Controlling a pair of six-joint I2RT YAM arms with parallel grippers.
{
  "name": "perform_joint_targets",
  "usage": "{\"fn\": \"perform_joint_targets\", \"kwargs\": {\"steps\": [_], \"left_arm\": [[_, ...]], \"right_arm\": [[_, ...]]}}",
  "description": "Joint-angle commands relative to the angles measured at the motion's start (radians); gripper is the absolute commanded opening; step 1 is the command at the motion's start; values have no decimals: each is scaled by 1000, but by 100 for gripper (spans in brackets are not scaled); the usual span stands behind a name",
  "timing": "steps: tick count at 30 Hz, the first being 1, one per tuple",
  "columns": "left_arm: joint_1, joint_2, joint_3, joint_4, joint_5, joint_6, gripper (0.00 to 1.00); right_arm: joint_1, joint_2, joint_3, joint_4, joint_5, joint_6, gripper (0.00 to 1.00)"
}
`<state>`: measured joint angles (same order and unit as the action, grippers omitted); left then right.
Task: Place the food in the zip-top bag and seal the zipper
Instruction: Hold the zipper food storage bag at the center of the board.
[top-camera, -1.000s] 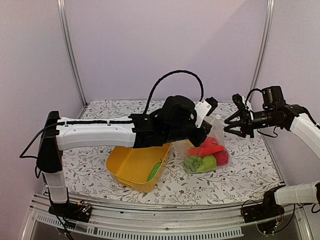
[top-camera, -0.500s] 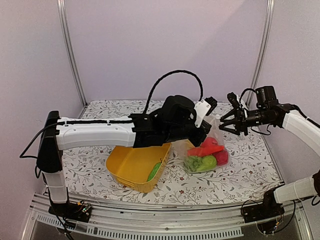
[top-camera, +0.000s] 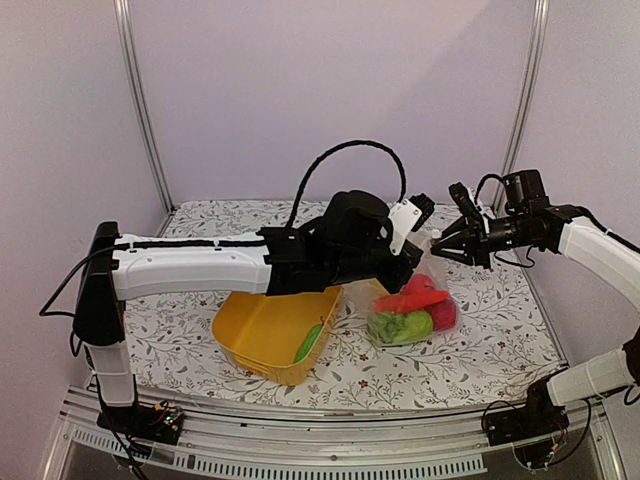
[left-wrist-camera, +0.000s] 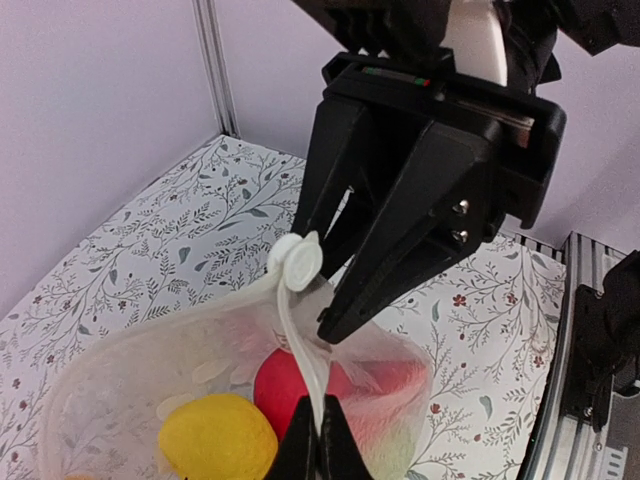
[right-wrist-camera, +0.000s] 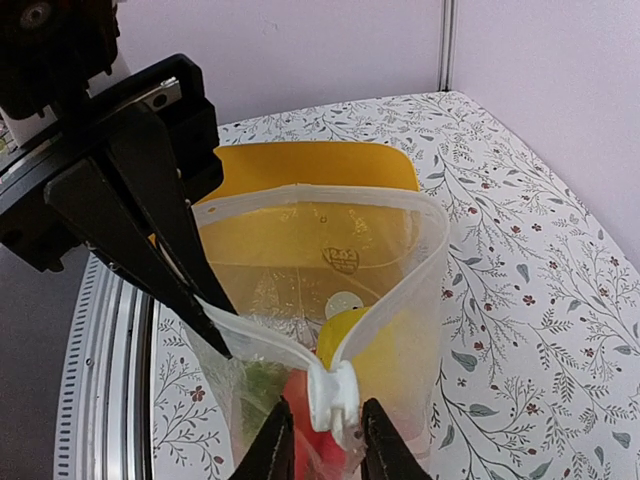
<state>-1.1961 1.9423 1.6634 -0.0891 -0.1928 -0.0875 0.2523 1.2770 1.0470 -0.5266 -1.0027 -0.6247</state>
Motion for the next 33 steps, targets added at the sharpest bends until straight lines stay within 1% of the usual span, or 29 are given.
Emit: {"fn": "perform_joint_targets", "kwargs": {"steps": [1,4,7,12,18,19,23,24,29,33], "left_arm": [[17,8,13,5,-9,-6,0],[17,8,13,2,-10,-8,0],[18,8,13,-1,-15,-10,0],[20,8,15,-13,-33,-12,0],[23,-2,17,-55,-95,-1,0],[23,-8,16,-63,-106,2,3],[19,-60,-4,-85,-121,13,28],[16,-77,-14,-80,-106,20,32],[-22,-155,-71,-16,-44,112,48],[-40,-179,-92,14,12,193,56]], "right_arm": [[7,0,11,4,-19,-4,20],[5,-10,13,4,-15,-3,17],[6,-26,18,4,-11,1,9],[7,-44,27,3,-8,20,0],[6,-83,31,-36,14,24,0],[8,-93,36,-57,19,17,0],[13,-127,41,-130,49,-29,0],[18,-135,41,-151,63,-39,0],[49,-160,52,-256,113,-107,0],[77,-187,60,-323,139,-134,0]]}}
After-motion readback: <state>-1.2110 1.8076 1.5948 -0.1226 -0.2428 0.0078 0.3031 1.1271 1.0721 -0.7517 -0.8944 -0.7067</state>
